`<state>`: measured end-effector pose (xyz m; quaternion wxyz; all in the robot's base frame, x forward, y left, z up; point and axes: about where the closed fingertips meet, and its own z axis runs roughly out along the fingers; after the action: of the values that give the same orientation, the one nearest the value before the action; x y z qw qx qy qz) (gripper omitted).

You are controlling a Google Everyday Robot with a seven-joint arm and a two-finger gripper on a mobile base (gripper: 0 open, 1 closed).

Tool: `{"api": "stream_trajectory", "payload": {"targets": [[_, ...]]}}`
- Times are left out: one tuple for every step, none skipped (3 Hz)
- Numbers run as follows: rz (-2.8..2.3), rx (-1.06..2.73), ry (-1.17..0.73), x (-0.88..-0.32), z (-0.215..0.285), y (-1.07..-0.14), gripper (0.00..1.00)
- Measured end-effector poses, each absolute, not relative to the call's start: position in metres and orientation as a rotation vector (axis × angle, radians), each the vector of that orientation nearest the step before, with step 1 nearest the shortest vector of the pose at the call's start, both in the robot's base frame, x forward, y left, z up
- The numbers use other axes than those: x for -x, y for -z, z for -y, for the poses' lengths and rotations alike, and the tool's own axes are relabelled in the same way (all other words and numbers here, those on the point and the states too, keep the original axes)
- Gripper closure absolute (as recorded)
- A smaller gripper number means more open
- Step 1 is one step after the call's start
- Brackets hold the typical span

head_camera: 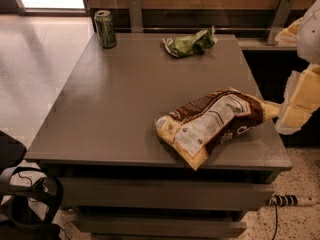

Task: Move brown chip bag near green can

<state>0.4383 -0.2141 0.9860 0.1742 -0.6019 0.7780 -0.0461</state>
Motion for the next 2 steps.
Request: {"api": "stream_trajectory", "payload": {"targets": [[-2.205,1.706,0.131,-0.4383,0.2140,-0.9861,0.00],[-2.165,1.736,0.137,-0.4422,0.2078,-0.9794,0.00]]}}
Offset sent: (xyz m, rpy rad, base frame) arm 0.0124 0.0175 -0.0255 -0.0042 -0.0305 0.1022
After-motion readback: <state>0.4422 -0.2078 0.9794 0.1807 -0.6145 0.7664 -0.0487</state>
